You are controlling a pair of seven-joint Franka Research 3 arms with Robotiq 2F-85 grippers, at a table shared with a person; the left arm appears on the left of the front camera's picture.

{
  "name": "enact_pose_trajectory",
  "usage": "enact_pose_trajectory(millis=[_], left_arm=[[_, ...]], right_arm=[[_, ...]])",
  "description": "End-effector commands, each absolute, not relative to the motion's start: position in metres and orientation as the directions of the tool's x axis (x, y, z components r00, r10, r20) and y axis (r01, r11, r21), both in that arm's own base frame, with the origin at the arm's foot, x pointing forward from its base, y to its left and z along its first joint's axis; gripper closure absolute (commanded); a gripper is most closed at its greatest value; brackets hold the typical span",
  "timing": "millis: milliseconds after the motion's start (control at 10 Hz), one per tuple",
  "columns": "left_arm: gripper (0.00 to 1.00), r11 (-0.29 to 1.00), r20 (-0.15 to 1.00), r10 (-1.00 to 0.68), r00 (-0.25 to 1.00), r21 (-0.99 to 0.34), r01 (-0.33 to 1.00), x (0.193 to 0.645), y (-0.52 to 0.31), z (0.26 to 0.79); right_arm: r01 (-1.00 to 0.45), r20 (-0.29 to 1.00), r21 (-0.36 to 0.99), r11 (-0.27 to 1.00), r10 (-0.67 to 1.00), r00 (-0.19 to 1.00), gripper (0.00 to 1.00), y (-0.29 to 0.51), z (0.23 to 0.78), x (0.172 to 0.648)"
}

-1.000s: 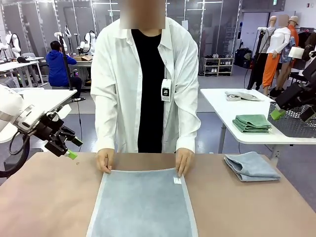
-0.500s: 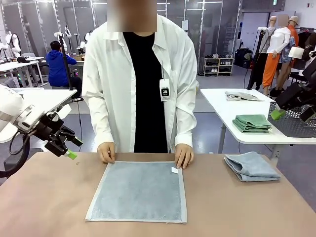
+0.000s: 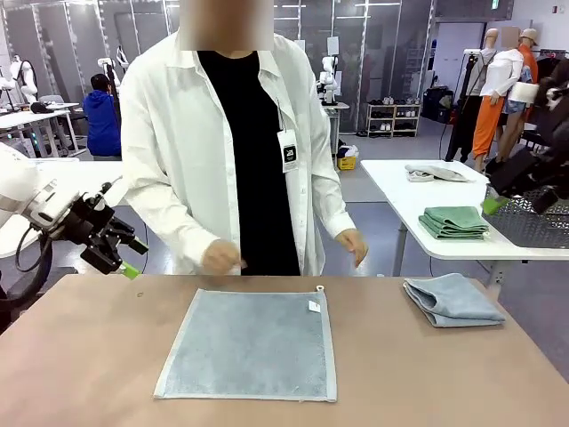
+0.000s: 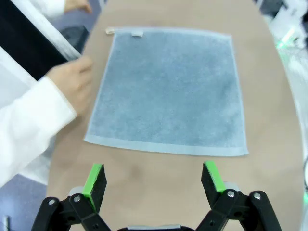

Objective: Fold the towels and place them in the basket.
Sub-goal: When a person lays out a Towel with hook on the table, fold it in half twice.

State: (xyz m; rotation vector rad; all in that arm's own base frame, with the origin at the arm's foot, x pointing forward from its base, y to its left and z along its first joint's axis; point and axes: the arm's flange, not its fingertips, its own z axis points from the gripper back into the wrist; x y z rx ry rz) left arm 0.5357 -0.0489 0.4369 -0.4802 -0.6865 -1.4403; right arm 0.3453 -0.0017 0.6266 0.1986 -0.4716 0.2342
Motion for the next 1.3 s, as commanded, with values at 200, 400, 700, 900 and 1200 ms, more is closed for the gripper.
enact_pose_trajectory(millis=[200,400,700,900,1200], left_arm=[[0.0,0.132,0.412,-0.91,0.039,0.201,0.971,0.487,-0.14,0.489],[0.0,0.093,0.32,-0.947,0.011,0.243,0.966,0.463,-0.183,0.502],[0.0,0.032,0.195,-0.981,-0.026,0.291,0.956,0.43,-0.209,0.503],[0.0,0.003,0.14,-0.989,-0.038,0.28,0.96,0.42,-0.213,0.496],[0.0,-0.01,0.111,-0.993,-0.04,0.257,0.966,0.416,-0.212,0.485]], right_arm=[[-0.61,0.427,-0.099,0.786,0.587,0.688,0.0,0.112,0.631,0.385],[-0.778,0.389,-0.186,0.6,0.772,0.502,0.0,0.181,0.607,0.385],[-0.941,0.378,-0.223,0.256,0.912,0.159,0.0,0.247,0.558,0.361],[-0.965,0.312,-0.227,0.129,0.949,0.053,0.0,0.263,0.525,0.356],[-0.98,0.256,-0.192,0.049,0.967,-0.002,0.0,0.27,0.502,0.36]])
